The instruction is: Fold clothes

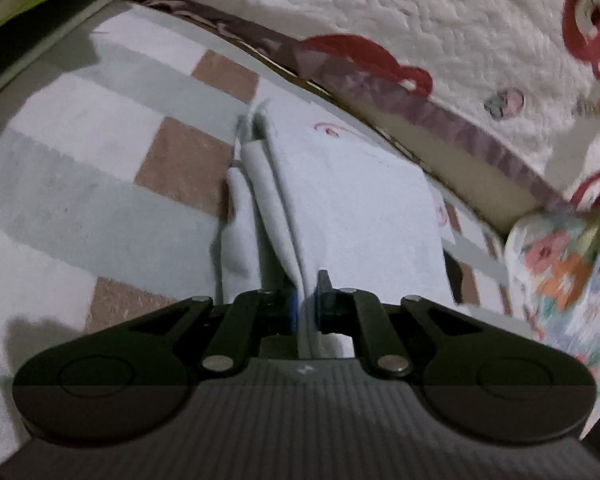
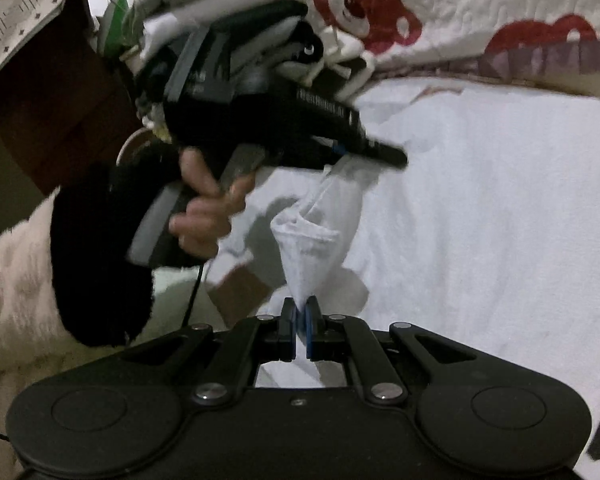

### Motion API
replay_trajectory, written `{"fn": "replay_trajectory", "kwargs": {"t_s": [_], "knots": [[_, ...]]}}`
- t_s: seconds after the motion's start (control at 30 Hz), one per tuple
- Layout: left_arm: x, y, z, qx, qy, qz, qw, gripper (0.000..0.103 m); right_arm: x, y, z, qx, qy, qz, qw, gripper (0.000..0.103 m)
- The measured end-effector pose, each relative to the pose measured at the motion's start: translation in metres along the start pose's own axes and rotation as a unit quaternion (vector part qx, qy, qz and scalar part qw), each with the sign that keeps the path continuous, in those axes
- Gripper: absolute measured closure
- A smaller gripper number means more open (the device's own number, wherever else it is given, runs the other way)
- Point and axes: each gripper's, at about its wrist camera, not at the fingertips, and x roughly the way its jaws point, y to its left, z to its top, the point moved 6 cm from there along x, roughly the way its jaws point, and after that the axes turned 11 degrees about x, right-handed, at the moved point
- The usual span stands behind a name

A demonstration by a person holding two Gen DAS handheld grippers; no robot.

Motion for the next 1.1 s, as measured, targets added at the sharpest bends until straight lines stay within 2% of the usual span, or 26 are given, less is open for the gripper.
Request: {"fn": "replay_trajectory", "kwargs": {"t_s": [0.17, 0.27, 0.37, 0.47, 0.53, 0.6, 0.63, 0.67, 0.73, 0.8, 0.83, 0.9, 0.93, 1.07, 1.1], "knots": [[-0.003, -0.006, 0.001, 0.043, 0.01, 0.034, 0.9984, 0.095, 0.013, 0.003, -0.007, -0.006, 0.022, -0.007, 1.0, 0.097], [-0.003, 0.002, -0.005, 0.046, 0.032, 0.07, 0.996, 0.095, 0.02, 0.005, -0.012, -0.009, 0.036, -0.011, 0.999, 0.097], [-0.006, 0.007, -0.009, 0.088, 0.059, 0.147, 0.9835, 0.089, 0.029, 0.012, -0.016, -0.009, 0.057, 0.004, 0.998, 0.098], [-0.024, 0.004, -0.011, 0.097, 0.05, 0.16, 0.9811, 0.091, 0.029, 0.022, -0.024, -0.004, 0.094, 0.026, 0.995, 0.096], [-0.044, -0.008, -0.01, 0.092, 0.022, 0.128, 0.9873, 0.09, 0.003, 0.021, -0.025, 0.001, 0.071, 0.03, 0.997, 0.093], [-0.061, -0.031, -0.012, 0.101, 0.0, 0.072, 0.9922, 0.088, -0.032, 0.008, -0.023, 0.018, 0.029, 0.021, 0.999, 0.09], [-0.062, -0.044, -0.015, 0.112, 0.001, 0.046, 0.9927, 0.088, -0.047, -0.004, -0.021, 0.022, 0.012, -0.011, 1.0, 0.084], [-0.063, -0.056, -0.019, 0.123, 0.003, 0.021, 0.9922, 0.086, -0.062, -0.018, -0.019, 0.023, -0.004, -0.054, 0.998, 0.084], [-0.053, -0.073, -0.036, 0.146, 0.038, -0.004, 0.9886, 0.081, -0.085, -0.042, -0.019, 0.009, -0.02, -0.15, 0.989, 0.08], [-0.04, -0.07, -0.058, 0.151, 0.098, 0.01, 0.9837, 0.08, -0.101, -0.058, -0.026, -0.002, -0.018, -0.214, 0.977, 0.08], [-0.035, -0.063, -0.07, 0.149, 0.127, 0.023, 0.9804, 0.08, -0.105, -0.062, -0.031, -0.005, -0.016, -0.231, 0.973, 0.08], [-0.035, -0.044, -0.088, 0.13, 0.151, 0.03, 0.9795, 0.081, -0.106, -0.065, -0.043, -0.01, -0.013, -0.245, 0.969, 0.074], [-0.04, -0.037, -0.093, 0.103, 0.146, 0.02, 0.9837, 0.081, -0.104, -0.066, -0.05, -0.015, -0.012, -0.25, 0.968, 0.073], [-0.056, -0.022, -0.109, 0.046, 0.142, 0.007, 0.9888, 0.081, -0.093, -0.067, -0.066, -0.037, -0.018, -0.264, 0.964, 0.073], [-0.057, -0.024, -0.109, 0.055, 0.143, 0.014, 0.9881, 0.081, -0.09, -0.07, -0.065, -0.04, -0.022, -0.27, 0.962, 0.072]]}}
